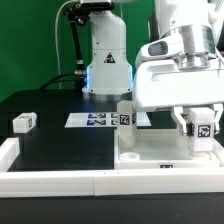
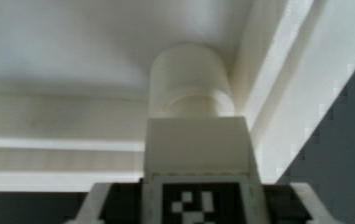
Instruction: Assemble square table
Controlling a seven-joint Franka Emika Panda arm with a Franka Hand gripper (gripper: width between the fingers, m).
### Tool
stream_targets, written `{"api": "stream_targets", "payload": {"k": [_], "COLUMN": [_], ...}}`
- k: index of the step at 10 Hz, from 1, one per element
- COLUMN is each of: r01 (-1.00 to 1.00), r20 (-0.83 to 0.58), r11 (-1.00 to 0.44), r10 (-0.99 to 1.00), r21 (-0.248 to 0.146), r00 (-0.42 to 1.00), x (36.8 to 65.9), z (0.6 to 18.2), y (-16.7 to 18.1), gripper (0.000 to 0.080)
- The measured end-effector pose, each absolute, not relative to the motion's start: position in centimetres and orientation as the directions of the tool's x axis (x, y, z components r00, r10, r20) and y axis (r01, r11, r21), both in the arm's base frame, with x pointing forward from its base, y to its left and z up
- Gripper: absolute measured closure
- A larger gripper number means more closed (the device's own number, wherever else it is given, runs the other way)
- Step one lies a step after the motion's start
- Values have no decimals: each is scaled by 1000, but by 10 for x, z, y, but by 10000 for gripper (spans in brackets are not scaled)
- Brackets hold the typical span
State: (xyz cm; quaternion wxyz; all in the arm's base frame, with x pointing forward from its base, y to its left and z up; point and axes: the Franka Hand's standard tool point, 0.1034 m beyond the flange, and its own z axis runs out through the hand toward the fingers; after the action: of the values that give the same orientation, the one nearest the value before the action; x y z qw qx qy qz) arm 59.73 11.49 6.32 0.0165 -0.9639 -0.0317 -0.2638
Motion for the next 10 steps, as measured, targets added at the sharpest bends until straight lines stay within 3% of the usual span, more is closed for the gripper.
{"api": "stream_targets", "payload": {"k": [2, 3, 4, 5, 8, 10], "r01": [70, 70, 70, 70, 69, 71], "r20": [509, 509, 509, 509, 509, 506], "r11": [-997, -997, -997, -997, -997, -997], "r10": [52, 52, 52, 52, 52, 51], "r21": [-15, -15, -15, -15, -15, -21], "r00": [859, 859, 859, 859, 859, 861], "x": [597, 597, 597, 597, 598, 603], "z": [63, 63, 63, 63, 65, 86], "y": [115, 115, 115, 115, 114, 109], "gripper": [503, 327, 327, 191, 152, 150]}}
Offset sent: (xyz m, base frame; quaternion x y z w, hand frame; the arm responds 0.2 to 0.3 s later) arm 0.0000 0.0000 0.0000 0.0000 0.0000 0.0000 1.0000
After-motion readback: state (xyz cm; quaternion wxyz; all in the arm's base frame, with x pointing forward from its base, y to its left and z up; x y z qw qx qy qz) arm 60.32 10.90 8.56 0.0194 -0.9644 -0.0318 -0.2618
